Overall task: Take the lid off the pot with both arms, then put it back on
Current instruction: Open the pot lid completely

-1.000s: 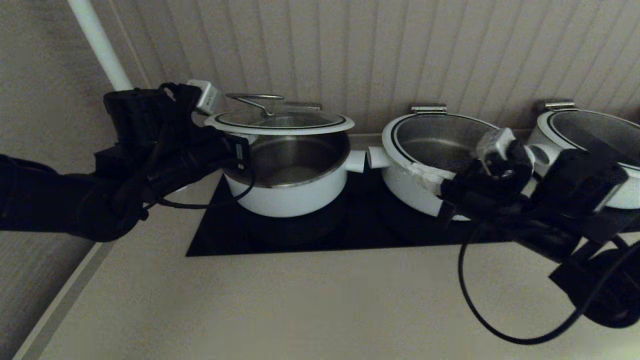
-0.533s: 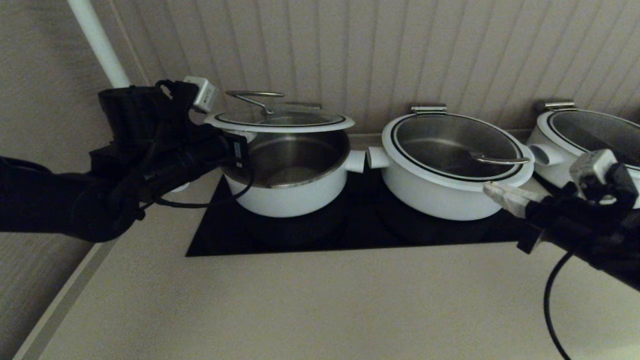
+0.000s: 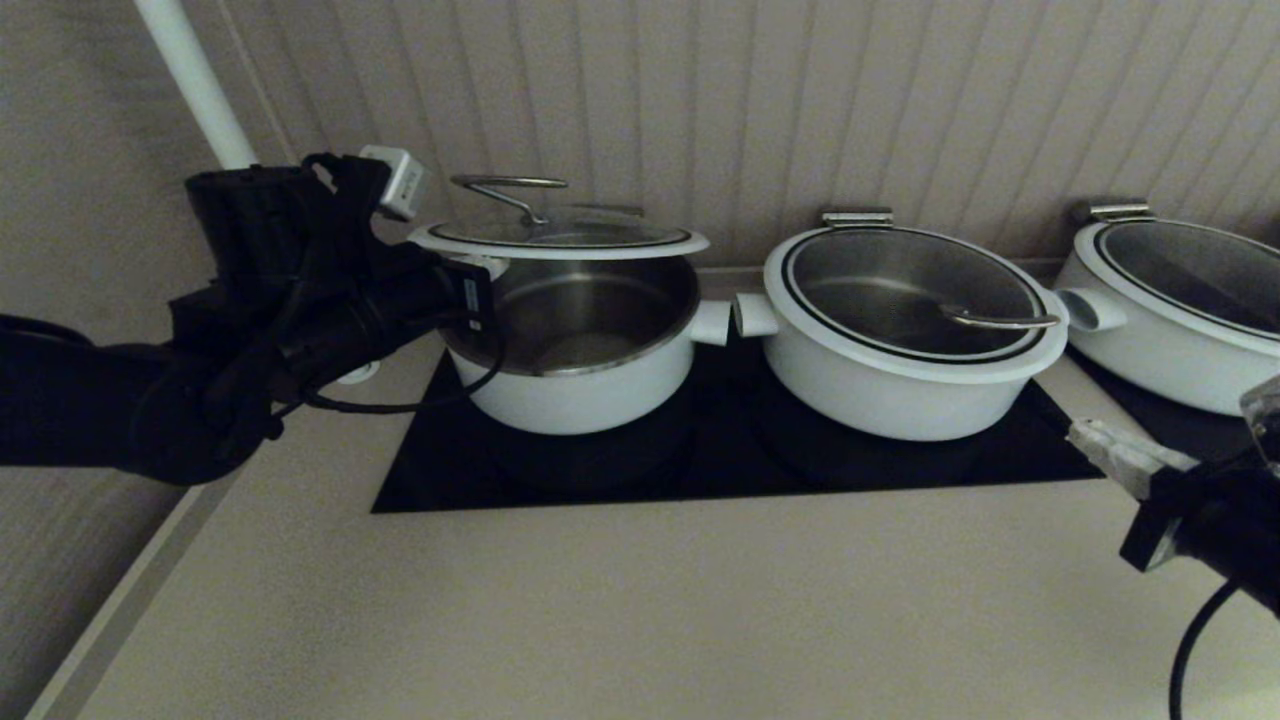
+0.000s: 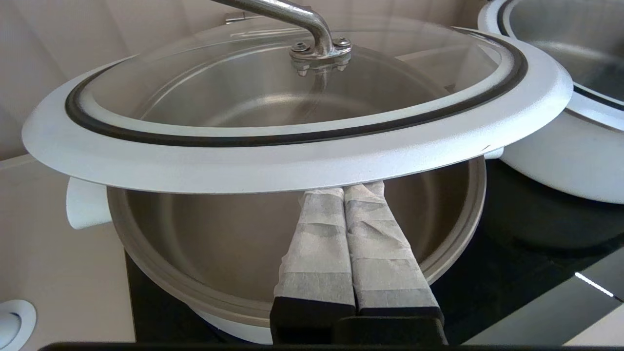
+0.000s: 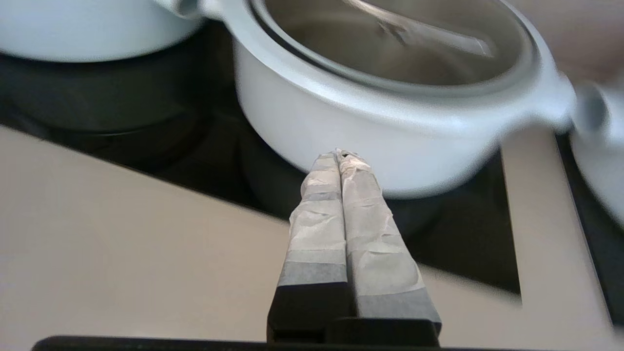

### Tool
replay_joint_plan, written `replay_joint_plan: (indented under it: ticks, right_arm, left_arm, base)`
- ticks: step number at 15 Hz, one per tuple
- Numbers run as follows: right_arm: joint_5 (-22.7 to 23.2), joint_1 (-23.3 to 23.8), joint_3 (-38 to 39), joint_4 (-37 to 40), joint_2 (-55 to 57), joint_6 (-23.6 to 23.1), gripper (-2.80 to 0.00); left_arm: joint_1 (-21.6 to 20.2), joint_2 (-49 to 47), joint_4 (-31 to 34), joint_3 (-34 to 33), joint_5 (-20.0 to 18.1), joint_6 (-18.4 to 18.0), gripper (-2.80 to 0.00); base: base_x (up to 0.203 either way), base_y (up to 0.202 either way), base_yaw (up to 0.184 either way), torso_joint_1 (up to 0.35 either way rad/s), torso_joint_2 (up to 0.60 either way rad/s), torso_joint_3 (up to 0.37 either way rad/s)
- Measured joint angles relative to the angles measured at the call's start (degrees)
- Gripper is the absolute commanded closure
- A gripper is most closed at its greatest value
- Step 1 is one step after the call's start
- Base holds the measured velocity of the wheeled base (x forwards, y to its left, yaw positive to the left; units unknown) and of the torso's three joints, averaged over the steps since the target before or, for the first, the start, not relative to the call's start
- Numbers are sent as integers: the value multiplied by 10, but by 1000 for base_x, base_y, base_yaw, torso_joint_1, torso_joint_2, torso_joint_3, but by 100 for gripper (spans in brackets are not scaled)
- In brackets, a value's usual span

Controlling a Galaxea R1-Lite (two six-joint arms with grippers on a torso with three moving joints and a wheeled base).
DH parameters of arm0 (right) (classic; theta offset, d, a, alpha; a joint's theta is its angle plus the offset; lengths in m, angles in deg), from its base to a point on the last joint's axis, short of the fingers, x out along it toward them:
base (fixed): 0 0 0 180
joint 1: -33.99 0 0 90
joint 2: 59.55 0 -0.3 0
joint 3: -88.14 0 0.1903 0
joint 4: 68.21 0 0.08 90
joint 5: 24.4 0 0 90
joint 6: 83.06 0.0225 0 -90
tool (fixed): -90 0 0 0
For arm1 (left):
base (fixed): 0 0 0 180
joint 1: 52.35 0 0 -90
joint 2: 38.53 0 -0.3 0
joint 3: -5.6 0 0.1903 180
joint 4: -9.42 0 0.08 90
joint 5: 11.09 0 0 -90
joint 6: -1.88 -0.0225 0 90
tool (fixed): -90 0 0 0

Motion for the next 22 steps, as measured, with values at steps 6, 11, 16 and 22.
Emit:
replay_joint_plan:
  ticks: [6, 11, 16, 22]
  right_arm:
    - [-32, 1, 70, 16, -64, 48, 0]
    - [-78, 5, 75, 25, -101, 53, 0]
    - [-167, 13, 76, 51, -132, 45, 0]
    - [-171, 22, 76, 284, -320, 25, 0]
  left_arm:
    - [-1, 6, -1, 1, 1, 1, 0]
    - [-1, 7, 0, 0, 2, 1, 0]
    - [-1, 10, -1, -7, 2, 0, 0]
    - [-1, 14, 0, -12, 2, 2, 0]
  base:
    - [0, 0, 0, 0, 0, 0]
    - [0, 0, 0, 0, 0, 0]
    - [0, 0, 0, 0, 0, 0]
    - [0, 0, 0, 0, 0, 0]
